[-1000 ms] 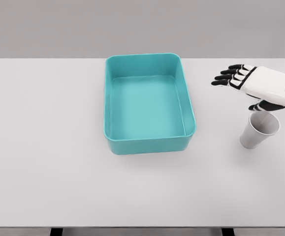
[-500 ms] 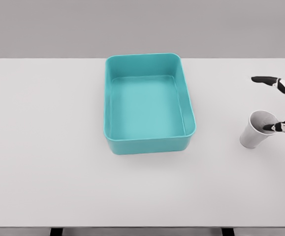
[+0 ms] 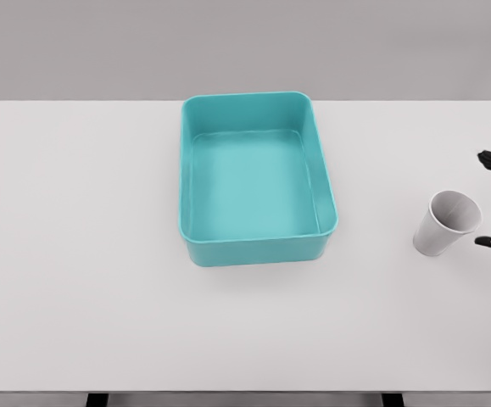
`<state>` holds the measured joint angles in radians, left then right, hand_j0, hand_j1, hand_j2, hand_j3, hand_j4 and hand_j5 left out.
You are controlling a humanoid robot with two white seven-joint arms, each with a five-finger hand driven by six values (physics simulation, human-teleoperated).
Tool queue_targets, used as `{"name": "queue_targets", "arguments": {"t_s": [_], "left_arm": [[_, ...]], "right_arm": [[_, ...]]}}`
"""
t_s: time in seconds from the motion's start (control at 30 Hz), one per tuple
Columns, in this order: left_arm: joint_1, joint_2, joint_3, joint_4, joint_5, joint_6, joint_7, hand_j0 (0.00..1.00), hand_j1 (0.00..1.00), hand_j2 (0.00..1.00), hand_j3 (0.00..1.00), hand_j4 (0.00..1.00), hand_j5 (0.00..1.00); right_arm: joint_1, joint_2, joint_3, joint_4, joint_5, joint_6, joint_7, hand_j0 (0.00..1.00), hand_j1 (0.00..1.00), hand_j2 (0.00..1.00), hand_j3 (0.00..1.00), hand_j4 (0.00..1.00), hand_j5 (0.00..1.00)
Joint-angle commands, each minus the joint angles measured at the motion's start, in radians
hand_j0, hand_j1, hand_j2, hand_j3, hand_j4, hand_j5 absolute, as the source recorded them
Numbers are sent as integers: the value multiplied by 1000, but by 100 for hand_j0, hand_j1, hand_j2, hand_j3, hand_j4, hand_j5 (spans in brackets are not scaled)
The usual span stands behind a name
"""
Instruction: Put the paper cup into the basket with your right arm
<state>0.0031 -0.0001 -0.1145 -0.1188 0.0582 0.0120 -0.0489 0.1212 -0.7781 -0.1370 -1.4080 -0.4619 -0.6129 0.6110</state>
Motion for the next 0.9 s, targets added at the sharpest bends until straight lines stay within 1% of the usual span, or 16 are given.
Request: {"name": "queue_targets", "arguments": {"t_s": [0.0, 0.17, 0.23, 0.33, 0.37, 0.5, 0.67, 0.7, 0.8, 0.87], "left_arm": [[0, 0, 1, 1, 0, 0, 0, 100, 100, 100, 100, 100, 100], [0, 0, -1, -1, 0, 0, 0, 100, 100, 100, 100, 100, 100], [0, 0, 1, 1, 0, 0, 0, 100, 100, 100, 100, 100, 100], [0, 0, -1, 1, 0, 0, 0, 100, 100, 100, 100, 100, 100], [0, 0, 1, 1, 0, -1, 0, 100, 100, 100, 100, 100, 100], [0, 0, 1, 1, 0, -1, 1, 100, 100, 100, 100, 100, 100], [0, 0, 1, 1, 0, -1, 0, 100, 100, 100, 100, 100, 100], [0, 0, 1, 1, 0, 0, 1, 100, 100, 100, 100, 100, 100], [0, 0, 1, -1, 0, -1, 0, 100, 100, 100, 100, 100, 100], [0, 0, 1, -1, 0, 0, 0, 100, 100, 100, 100, 100, 100]], "right_arm": [[0, 39, 5, 57, -11, 2, 0, 100, 100, 100, 100, 100, 100], [2, 62, 10, 58, -12, 2, 0, 100, 100, 100, 100, 100, 100], [2, 76, 10, 64, -11, 30, 0, 100, 100, 100, 100, 100, 100], [-5, 122, 13, 139, -11, 38, 0, 100, 100, 100, 100, 100, 100], [-6, 128, 11, 156, -11, 38, 0, 100, 100, 100, 100, 100, 100], [-6, 131, 8, 167, -12, 38, 0, 100, 100, 100, 100, 100, 100], [-9, 198, 11, 215, -12, 39, 0, 100, 100, 100, 100, 100, 100], [-9, 200, 11, 221, -12, 39, 0, 100, 100, 100, 100, 100, 100], [-9, 229, 7, 219, -37, 59, 0, 100, 100, 100, 100, 100, 100], [-9, 229, 7, 218, -52, 67, 0, 100, 100, 100, 100, 100, 100]]}}
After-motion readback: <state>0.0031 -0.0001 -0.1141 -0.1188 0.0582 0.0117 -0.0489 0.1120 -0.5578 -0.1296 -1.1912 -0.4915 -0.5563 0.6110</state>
